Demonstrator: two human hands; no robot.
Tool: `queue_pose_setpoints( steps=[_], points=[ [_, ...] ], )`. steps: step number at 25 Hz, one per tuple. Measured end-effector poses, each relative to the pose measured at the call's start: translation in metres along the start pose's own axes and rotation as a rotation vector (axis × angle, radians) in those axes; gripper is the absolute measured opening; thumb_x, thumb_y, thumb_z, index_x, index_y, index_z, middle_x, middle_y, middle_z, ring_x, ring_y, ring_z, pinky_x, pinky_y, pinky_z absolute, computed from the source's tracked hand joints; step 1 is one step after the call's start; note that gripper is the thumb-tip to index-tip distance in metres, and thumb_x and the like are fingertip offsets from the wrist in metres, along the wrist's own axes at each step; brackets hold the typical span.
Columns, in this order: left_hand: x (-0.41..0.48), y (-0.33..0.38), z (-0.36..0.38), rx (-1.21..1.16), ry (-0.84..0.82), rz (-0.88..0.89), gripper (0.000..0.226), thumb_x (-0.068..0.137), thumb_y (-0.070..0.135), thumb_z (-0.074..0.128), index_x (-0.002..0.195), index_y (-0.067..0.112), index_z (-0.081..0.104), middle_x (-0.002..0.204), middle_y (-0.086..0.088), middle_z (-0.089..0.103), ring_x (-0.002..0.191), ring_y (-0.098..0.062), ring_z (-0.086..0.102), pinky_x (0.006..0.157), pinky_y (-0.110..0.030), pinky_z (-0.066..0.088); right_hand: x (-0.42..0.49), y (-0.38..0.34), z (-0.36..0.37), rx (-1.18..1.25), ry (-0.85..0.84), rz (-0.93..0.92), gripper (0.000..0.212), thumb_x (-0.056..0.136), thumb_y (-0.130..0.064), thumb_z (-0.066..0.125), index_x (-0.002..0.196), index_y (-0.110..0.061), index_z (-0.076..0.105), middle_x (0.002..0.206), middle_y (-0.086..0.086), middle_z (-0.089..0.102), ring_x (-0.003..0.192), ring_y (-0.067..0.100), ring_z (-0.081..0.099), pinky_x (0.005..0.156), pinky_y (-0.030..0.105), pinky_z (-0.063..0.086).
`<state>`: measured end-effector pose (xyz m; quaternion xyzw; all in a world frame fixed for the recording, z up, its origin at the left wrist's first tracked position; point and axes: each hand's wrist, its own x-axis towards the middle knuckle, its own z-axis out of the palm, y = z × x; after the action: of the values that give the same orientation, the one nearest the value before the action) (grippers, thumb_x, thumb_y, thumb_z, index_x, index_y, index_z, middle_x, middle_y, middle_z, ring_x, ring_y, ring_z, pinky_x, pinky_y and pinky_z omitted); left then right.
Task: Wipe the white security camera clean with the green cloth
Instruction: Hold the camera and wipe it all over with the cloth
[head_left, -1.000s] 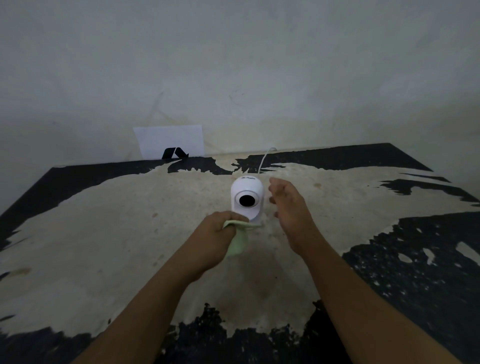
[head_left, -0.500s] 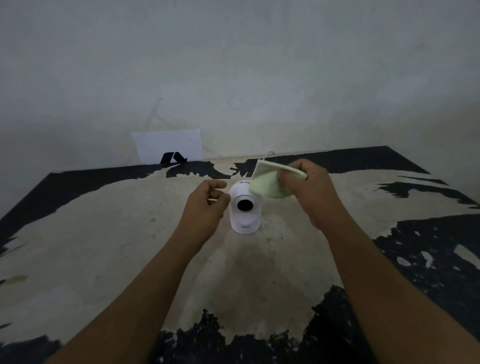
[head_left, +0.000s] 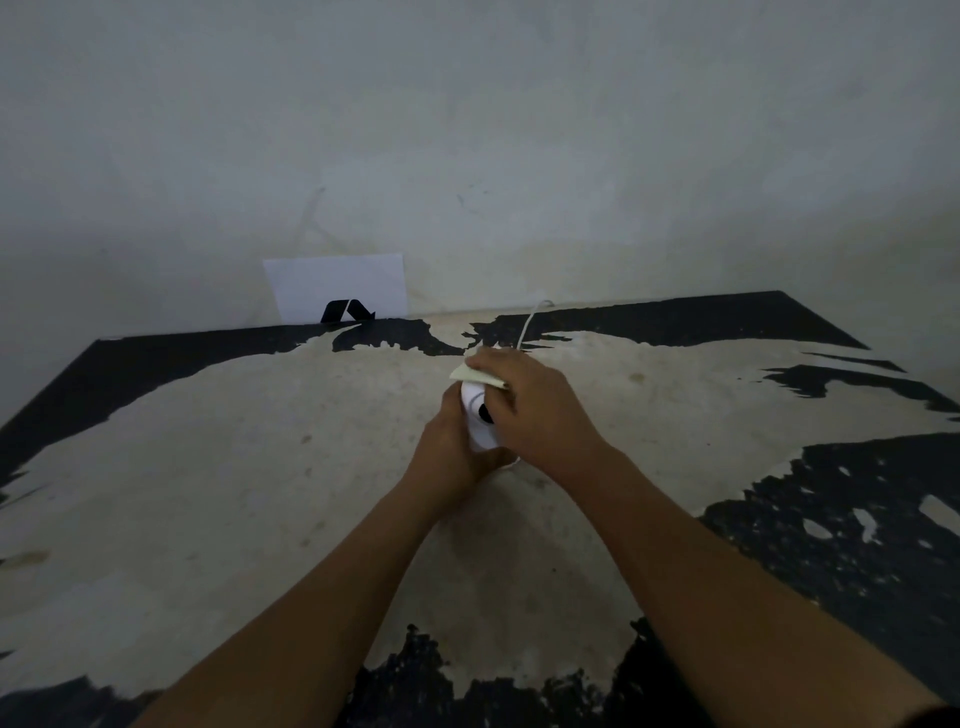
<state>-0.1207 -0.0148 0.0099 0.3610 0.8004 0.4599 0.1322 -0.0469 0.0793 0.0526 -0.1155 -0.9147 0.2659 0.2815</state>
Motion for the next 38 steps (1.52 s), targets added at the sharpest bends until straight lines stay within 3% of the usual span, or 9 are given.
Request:
queue_pose_setpoints(
  steps=[3, 9, 15, 19, 23, 29, 32, 35, 38],
  points=[
    [-0.003, -0.003, -0.003, -0.007, 0.018, 0.019, 0.072, 0.071, 0.017, 0.076, 0.132, 0.016, 0.038, 0.111, 0.006, 0.054, 0.099, -0.008, 0.054, 0.077, -0.010, 0.040, 0.009, 0.008, 0.008, -0.067, -0.120, 0.004, 0.042, 0.090, -0.035, 0.050, 0.130, -0.023, 0.055, 0.141, 0.001, 0.052, 0.130, 0.018, 0.044, 0.114, 0.036, 0.029],
    [0.006, -0.007, 0.005, 0.115, 0.026, -0.086, 0.077, 0.072, 0.041, 0.072, 0.134, 0.019, 0.034, 0.125, -0.008, 0.057, 0.115, -0.029, 0.055, 0.098, -0.041, 0.045, -0.007, 0.019, 0.023, 0.101, -0.020, 0.285, 0.070, 0.086, -0.057, 0.049, 0.144, -0.025, 0.028, 0.151, 0.004, 0.037, 0.134, 0.022, 0.039, 0.101, 0.027, 0.029],
    [0.008, -0.018, 0.005, 0.056, 0.014, -0.112, 0.059, 0.077, 0.036, 0.064, 0.129, 0.023, 0.040, 0.127, -0.009, 0.056, 0.114, -0.028, 0.054, 0.098, -0.049, 0.046, -0.014, -0.001, 0.018, -0.357, -0.044, 0.060, 0.070, 0.084, -0.066, 0.031, 0.144, -0.030, 0.030, 0.159, 0.001, 0.022, 0.147, 0.029, 0.010, 0.118, 0.053, 0.001],
    [0.016, -0.007, 0.013, 0.312, -0.011, -0.141, 0.066, 0.081, 0.038, 0.064, 0.136, 0.015, 0.036, 0.136, -0.013, 0.052, 0.126, -0.030, 0.048, 0.109, -0.048, 0.034, 0.017, -0.003, 0.015, -0.221, -0.156, 0.151, 0.058, 0.086, -0.066, 0.032, 0.128, -0.030, 0.051, 0.144, 0.006, 0.045, 0.133, 0.029, 0.041, 0.112, 0.049, 0.030],
    [0.017, -0.008, 0.009, 0.239, -0.031, -0.245, 0.099, 0.064, 0.053, 0.075, 0.140, 0.019, 0.022, 0.143, -0.011, 0.044, 0.128, -0.034, 0.044, 0.106, -0.048, 0.039, 0.017, 0.004, 0.014, -0.013, -0.111, 0.419, 0.069, 0.084, -0.071, 0.030, 0.133, -0.023, 0.041, 0.131, 0.011, 0.057, 0.116, 0.029, 0.056, 0.099, 0.046, 0.045],
    [0.013, -0.011, 0.004, 0.178, 0.008, -0.175, 0.075, 0.074, 0.047, 0.064, 0.136, 0.022, 0.031, 0.129, -0.011, 0.055, 0.117, -0.034, 0.050, 0.098, -0.050, 0.044, -0.023, -0.007, 0.017, -0.348, -0.095, 0.250, 0.080, 0.087, -0.066, 0.026, 0.149, -0.018, 0.008, 0.158, 0.014, 0.019, 0.145, 0.034, 0.019, 0.118, 0.051, 0.013],
    [0.009, -0.021, 0.002, 0.098, -0.063, -0.131, 0.073, 0.071, 0.047, 0.055, 0.136, 0.024, 0.032, 0.135, -0.015, 0.049, 0.122, -0.033, 0.050, 0.101, -0.049, 0.042, -0.015, -0.014, 0.014, -0.458, -0.159, 0.046, 0.075, 0.086, -0.068, 0.016, 0.147, -0.024, 0.022, 0.161, 0.007, 0.014, 0.148, 0.032, 0.005, 0.119, 0.054, 0.002],
    [0.016, -0.016, 0.008, 0.321, -0.048, -0.117, 0.063, 0.085, 0.037, 0.054, 0.139, 0.016, 0.030, 0.142, -0.014, 0.043, 0.130, -0.032, 0.043, 0.109, -0.049, 0.032, 0.012, -0.013, 0.015, -0.428, -0.233, 0.011, 0.061, 0.091, -0.061, 0.026, 0.135, -0.024, 0.047, 0.152, 0.007, 0.036, 0.143, 0.031, 0.022, 0.118, 0.049, 0.013],
    [0.021, -0.016, 0.010, 0.396, -0.056, -0.131, 0.090, 0.071, 0.056, 0.064, 0.143, 0.022, 0.019, 0.148, -0.006, 0.039, 0.133, -0.031, 0.039, 0.108, -0.047, 0.030, 0.029, -0.004, 0.013, -0.192, -0.234, 0.154, 0.053, 0.093, -0.054, 0.033, 0.130, -0.020, 0.052, 0.140, 0.012, 0.049, 0.130, 0.029, 0.041, 0.108, 0.040, 0.031]
  ],
)
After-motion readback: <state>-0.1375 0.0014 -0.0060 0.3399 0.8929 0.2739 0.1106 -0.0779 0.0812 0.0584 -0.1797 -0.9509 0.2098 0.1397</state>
